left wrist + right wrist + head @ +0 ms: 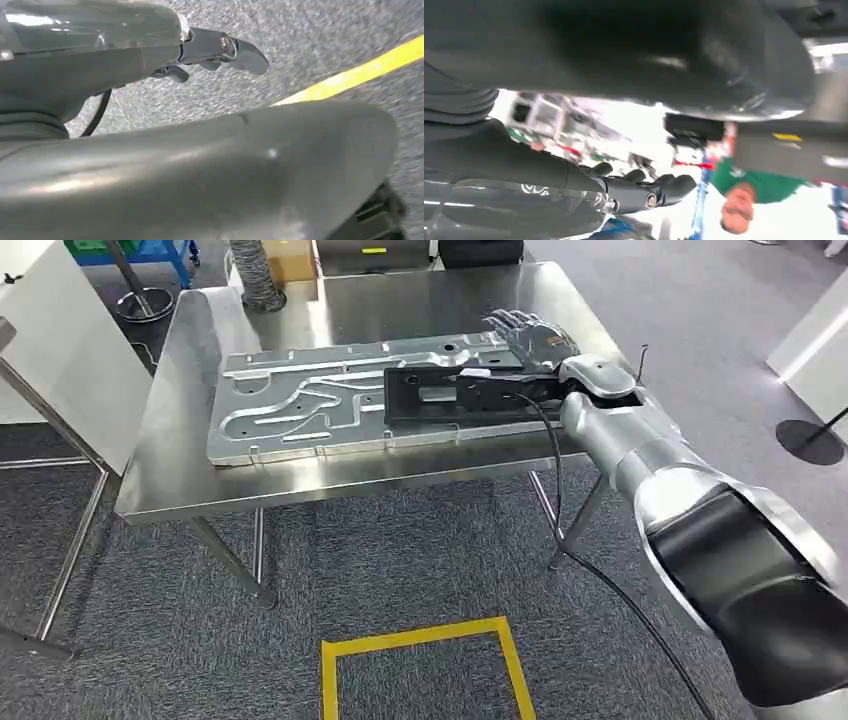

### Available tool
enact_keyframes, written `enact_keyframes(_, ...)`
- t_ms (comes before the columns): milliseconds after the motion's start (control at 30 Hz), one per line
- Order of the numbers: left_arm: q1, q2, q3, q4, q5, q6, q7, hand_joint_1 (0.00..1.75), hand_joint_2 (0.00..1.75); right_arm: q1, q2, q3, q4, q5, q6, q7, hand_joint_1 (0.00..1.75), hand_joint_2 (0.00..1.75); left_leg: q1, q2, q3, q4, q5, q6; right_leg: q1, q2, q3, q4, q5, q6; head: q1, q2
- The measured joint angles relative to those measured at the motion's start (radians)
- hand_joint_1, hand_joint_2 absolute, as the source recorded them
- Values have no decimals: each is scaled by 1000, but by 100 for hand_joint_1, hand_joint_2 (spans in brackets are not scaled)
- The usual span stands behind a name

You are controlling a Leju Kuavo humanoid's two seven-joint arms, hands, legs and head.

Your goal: Take the parts from the cabinet and place them on the table.

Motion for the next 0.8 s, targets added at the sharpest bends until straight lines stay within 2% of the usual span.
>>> enact_keyframes(33,1,0,0,0,0,0,0,0,0,5,11,-10,12,-2,-6,13,0,0,1,8,-17,2,11,-4,-4,0,26,-17,39,5,0,0)
enact_keyframes(67,1,0,0,0,0,1,0,0,0,9,18,-23,24,-7,-15,22,0,0,3,13,-34,5,20,-10,-9,0,71,-71,73,10,0,0)
enact_keyframes(100,1,0,0,0,0,2,0,0,0,11,22,-35,31,-11,-23,30,0,0,4,20,-48,11,29,-16,-15,0,133,-149,83,15,0,0)
enact_keyframes(133,1,2,0,0,0,3,0,0,0,12,24,-48,39,-14,-31,39,0,0,2,23,-56,19,35,-22,-24,13,206,-240,57,18,0,0)
enact_keyframes(167,1,2,0,0,-1,3,0,0,0,14,26,-60,42,-16,-35,48,0,0,-1,18,-66,29,40,-29,-18,19,247,-323,21,-2,0,0)
enact_keyframes(200,1,2,0,0,-2,4,2,0,0,21,26,-73,48,-16,-39,56,0,0,2,19,-62,23,53,-38,-16,25,228,-305,42,-25,0,0)
enact_keyframes(233,0,3,0,0,-2,5,2,0,0,25,26,-86,60,-16,-41,65,0,0,5,19,-63,20,62,-44,-16,22,224,-309,45,-32,-1,0)
enact_keyframes(300,5,3,0,0,-3,8,2,0,0,41,26,-108,73,-15,-45,89,0,0,8,17,-72,14,72,-60,-15,24,219,-314,66,-54,0,0)
enact_keyframes(333,6,4,1,0,-4,8,2,0,0,45,25,-116,76,-15,-47,97,0,0,14,-6,-81,36,30,-60,-16,28,207,-314,79,-59,0,0)
enact_keyframes(367,9,4,2,0,-5,8,3,0,0,49,22,-125,79,-16,-48,110,0,0,14,-37,-96,94,-42,-56,-16,31,191,-313,93,-65,0,0)
enact_keyframes(400,11,4,3,0,-5,8,6,0,0,55,21,-136,82,-18,-49,117,0,0,14,-53,-112,177,-109,-53,-16,36,174,-313,106,-70,0,0)
enact_keyframes(433,14,4,3,0,-6,8,7,0,0,62,20,-145,85,-19,-52,121,0,0,14,-62,-123,259,-159,-52,-14,42,158,-312,120,-72,0,0)
enact_keyframes(467,14,5,4,0,-6,8,8,0,0,72,17,-152,87,-21,-55,124,0,0,14,-65,-126,331,-187,-50,-10,49,141,-311,133,-74,0,0)
enact_keyframes(500,13,5,5,0,-6,8,8,0,0,83,15,-161,91,-24,-58,131,0,0,14,-66,-116,369,-187,-47,-6,52,125,-311,146,-76,0,0)
enact_keyframes(533,13,5,5,0,-6,8,8,0,0,92,12,-166,94,-28,-61,135,0,0,13,-66,-91,365,-165,-42,-2,57,110,-310,158,-77,0,0)
enact_keyframes(567,13,5,5,0,-6,7,8,0,0,100,11,-171,97,-30,-64,138,0,0,9,-65,-45,320,-128,-32,2,62,96,-310,170,-77,0,0)
enact_keyframes(600,13,6,6,0,-6,7,9,0,0,108,11,-182,100,-37,-68,143,0,0,3,-64,17,242,-100,-19,5,71,84,-309,183,-76,0,0)
enact_keyframes(633,12,11,6,0,-6,6,8,0,0,117,11,-194,102,-44,-71,151,0,0,-5,-52,80,160,-99,-3,5,75,79,-309,192,-75,0,0)
enact_keyframes(667,11,17,7,-1,-6,6,8,0,0,131,11,-211,104,-52,-75,157,0,0,-22,-41,161,66,-123,3,15,75,70,-309,199,-71,0,0)
enact_keyframes(700,5,16,7,-1,-6,5,8,0,0,145,10,-228,109,-59,-82,164,0,0,-20,-44,183,13,-146,-5,15,75,66,-313,215,-65,0,0)
enact_keyframes(733,4,16,7,-1,-6,3,8,0,0,156,11,-244,114,-69,-86,173,0,0,-25,-46,177,3,-148,-9,15,77,60,-319,234,-61,0,0)
enact_keyframes(767,2,16,7,-1,-6,3,8,0,0,168,11,-257,116,-76,-89,177,0,0,-27,-47,169,-4,-147,-9,14,80,53,-328,251,-56,0,0)
enact_keyframes(800,3,14,7,0,-8,1,7,0,0,187,11,-271,118,-88,-96,180,0,0,-22,-41,160,-17,-130,-8,22,84,52,-344,273,-52,-1,0)
